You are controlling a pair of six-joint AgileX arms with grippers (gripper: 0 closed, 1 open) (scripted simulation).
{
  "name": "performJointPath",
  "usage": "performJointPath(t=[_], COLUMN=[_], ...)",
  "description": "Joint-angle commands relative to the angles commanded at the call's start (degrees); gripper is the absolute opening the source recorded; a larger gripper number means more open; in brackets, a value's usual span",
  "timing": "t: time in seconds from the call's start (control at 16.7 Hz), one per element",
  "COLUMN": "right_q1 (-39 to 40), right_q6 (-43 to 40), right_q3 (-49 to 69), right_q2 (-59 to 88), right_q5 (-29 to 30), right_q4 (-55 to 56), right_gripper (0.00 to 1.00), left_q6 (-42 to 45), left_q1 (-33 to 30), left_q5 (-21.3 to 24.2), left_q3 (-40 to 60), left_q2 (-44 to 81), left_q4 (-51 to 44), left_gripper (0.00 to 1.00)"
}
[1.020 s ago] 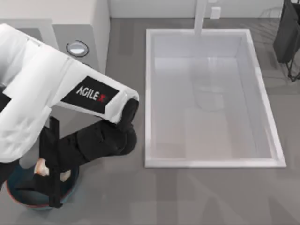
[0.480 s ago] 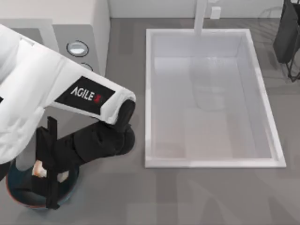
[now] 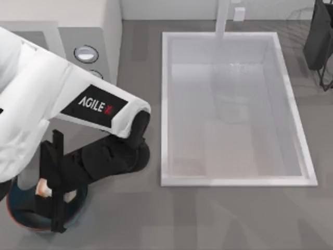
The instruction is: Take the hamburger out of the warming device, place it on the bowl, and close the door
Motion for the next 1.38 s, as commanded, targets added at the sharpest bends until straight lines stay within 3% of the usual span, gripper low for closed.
performJointPath(t=[0.18, 0.24, 0.9, 1.14, 1.38], right_q1=[0.0, 0.0, 0.0, 0.0, 0.0], right_q6=[0.0, 0.0, 0.0, 0.0, 0.0], right_q3=[0.0, 0.0, 0.0, 0.0, 0.0], right_q2=[0.0, 0.0, 0.0, 0.0, 0.0], right_q5=[0.0, 0.0, 0.0, 0.0, 0.0], right_q4=[0.0, 0.0, 0.0, 0.0, 0.0], right_gripper=[1.0, 1.0, 1.0, 1.0, 1.0], left_q6=[0.0, 0.0, 1.5, 12.1, 32.2], left_q1=[0.0, 0.0, -1.3, 0.2, 3.4], left_q5=[0.0, 0.0, 1.7, 6.8, 14.5], left_q3=[0.0, 0.0, 0.0, -6.0, -16.0], left_q2=[0.0, 0.0, -4.2, -14.4, -34.1], left_q4=[0.0, 0.0, 0.0, 8.2, 21.4], left_gripper=[0.98, 1.0, 1.0, 1.0, 1.0])
